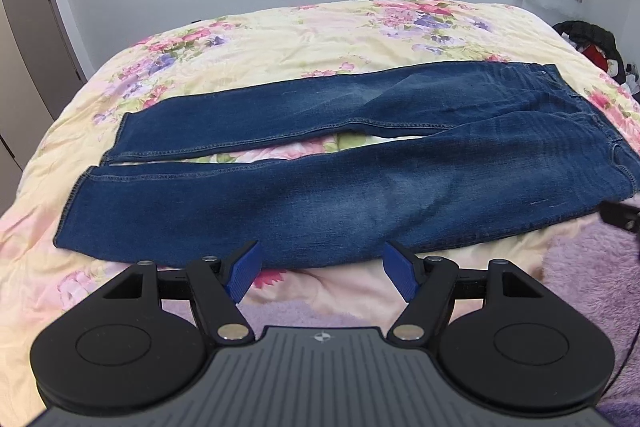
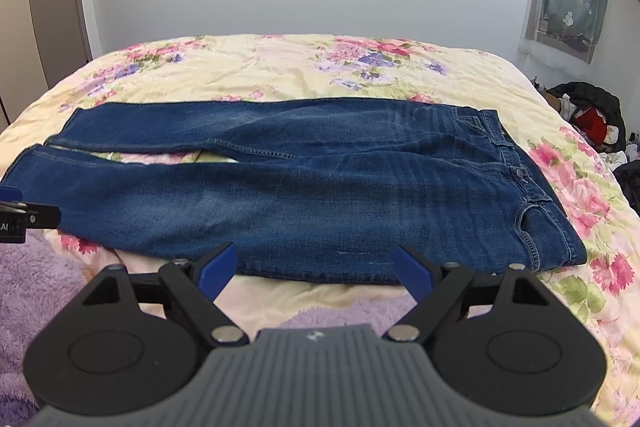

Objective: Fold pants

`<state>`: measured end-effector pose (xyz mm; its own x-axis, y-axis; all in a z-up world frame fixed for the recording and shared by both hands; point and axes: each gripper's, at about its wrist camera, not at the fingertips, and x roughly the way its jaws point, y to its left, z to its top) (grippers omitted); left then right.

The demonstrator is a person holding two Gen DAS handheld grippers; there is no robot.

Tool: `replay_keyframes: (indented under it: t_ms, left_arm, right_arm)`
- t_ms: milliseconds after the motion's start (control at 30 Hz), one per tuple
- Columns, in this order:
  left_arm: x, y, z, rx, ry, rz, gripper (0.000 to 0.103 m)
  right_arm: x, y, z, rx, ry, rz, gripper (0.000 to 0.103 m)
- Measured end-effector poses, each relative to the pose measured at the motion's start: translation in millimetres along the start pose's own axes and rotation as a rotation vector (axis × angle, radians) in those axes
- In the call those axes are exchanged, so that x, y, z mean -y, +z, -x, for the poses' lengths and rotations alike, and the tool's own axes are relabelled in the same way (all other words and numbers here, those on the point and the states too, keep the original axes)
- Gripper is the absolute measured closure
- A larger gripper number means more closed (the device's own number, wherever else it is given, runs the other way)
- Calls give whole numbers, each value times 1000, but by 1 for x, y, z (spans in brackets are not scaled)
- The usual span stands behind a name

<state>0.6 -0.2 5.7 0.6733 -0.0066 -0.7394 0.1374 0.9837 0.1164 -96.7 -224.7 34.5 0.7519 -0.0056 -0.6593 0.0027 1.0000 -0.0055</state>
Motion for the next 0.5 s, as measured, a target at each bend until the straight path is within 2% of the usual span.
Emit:
replay_keyframes:
  t_ms: [167, 300, 367, 500]
  left_arm:
    - [-26, 7, -5, 1, 40, -21, 23]
    - [-59, 14, -12, 1, 84, -40, 27]
    - [-77, 17, -18, -8, 96, -57, 28]
    - [-118, 23, -32, -48, 102, -61, 33]
  right_arm:
    - [26, 6, 3, 49, 19, -21, 21]
    - [49, 18, 0, 52, -32, 27, 21]
    - [66, 24, -4, 23, -65, 65, 23]
    - [108, 41, -10, -41, -129, 127, 40]
